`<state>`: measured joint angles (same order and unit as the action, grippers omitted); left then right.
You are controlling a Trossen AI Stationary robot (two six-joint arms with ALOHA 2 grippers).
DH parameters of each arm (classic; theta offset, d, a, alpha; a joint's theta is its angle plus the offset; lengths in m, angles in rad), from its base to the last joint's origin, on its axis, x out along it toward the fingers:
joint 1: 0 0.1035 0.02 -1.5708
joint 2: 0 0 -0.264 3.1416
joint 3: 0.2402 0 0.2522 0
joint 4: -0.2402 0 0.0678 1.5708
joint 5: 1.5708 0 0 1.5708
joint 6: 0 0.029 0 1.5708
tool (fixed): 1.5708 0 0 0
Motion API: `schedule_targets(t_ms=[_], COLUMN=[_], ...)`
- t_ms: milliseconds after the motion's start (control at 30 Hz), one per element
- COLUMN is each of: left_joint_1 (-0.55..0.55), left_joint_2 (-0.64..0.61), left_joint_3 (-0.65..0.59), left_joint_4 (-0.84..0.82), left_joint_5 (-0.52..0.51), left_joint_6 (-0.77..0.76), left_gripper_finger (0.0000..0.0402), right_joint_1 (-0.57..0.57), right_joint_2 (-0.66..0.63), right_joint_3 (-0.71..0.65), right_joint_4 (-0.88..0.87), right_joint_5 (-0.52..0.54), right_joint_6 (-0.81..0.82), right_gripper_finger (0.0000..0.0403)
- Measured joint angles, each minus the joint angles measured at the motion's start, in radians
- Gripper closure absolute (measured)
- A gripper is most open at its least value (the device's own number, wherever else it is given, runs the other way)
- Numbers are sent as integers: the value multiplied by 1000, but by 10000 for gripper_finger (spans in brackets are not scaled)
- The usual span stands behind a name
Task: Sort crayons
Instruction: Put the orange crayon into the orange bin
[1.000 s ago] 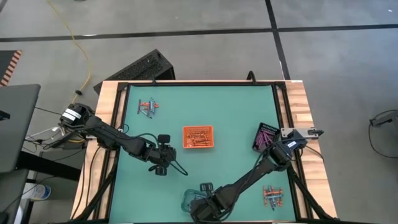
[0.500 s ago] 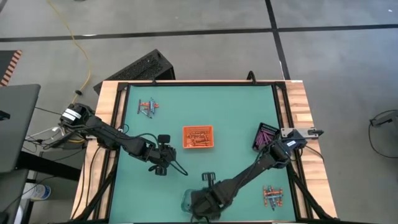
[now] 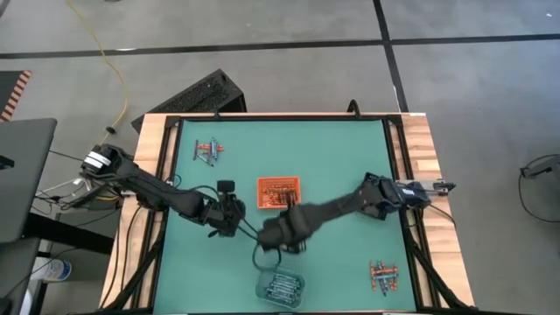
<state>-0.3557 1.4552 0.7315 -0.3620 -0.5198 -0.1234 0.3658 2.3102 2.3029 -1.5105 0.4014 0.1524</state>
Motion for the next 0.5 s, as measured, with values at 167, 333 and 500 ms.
schedule_targets(t_ms=[167,333,500], left_joint_1=[69,185,294], left_joint_2=[-106,-220,-257], left_joint_3=[0,0,0], left_joint_4=[-55,-112,-270], left_joint_5=[-87,14,37], left_joint_6=[52,129,156], left_gripper_finger=[284,284,284], right_joint_1=[-116,-225,-307], right_joint_2=[-11,-10,-10], right_joint_3=[-4,-5,-7], right_joint_4=[-44,40,64], right_joint_5=[-7,-87,-167], right_joint_6=[-111,-257,-301], right_gripper_finger=[403,403,403])
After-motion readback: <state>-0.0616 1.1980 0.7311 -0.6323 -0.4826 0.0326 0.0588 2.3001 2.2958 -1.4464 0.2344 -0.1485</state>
